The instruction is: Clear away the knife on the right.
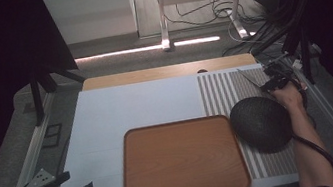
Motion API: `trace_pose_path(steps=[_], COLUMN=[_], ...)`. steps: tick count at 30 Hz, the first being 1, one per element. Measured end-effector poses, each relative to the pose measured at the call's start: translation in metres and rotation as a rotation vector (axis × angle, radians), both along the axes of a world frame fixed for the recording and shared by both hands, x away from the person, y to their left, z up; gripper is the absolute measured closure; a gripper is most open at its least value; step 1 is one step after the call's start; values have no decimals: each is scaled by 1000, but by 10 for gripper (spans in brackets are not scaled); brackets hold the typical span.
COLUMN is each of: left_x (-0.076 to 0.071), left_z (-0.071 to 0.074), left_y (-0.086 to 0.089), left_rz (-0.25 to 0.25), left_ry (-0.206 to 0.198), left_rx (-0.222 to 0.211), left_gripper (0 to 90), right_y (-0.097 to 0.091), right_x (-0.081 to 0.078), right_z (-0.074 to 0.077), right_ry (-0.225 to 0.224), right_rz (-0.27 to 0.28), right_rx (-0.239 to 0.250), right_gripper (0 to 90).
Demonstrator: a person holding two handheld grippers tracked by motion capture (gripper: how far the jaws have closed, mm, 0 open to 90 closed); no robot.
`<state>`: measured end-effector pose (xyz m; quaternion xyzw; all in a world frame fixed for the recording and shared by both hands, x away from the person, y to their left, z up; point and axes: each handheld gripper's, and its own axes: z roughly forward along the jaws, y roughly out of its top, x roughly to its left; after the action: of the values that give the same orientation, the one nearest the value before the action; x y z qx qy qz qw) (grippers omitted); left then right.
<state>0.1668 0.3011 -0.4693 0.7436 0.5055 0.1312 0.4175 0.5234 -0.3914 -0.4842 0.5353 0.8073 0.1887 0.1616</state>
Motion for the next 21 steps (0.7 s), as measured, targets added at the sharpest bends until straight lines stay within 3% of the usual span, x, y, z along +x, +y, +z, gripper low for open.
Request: trace_pose_path(steps=[8, 21], left_x=[0, 0], left_z=[0, 0], left_y=[0, 0], left_rz=[0, -2], left_ry=[-1, -4], left_rx=[0, 2], left_gripper=[29, 29], right_y=[-18, -8], right_x=[-9, -29], right_z=[11, 28], right_ry=[-34, -84], right_rz=[-45, -21], right_rx=[44, 119], right_gripper=[803, 802])
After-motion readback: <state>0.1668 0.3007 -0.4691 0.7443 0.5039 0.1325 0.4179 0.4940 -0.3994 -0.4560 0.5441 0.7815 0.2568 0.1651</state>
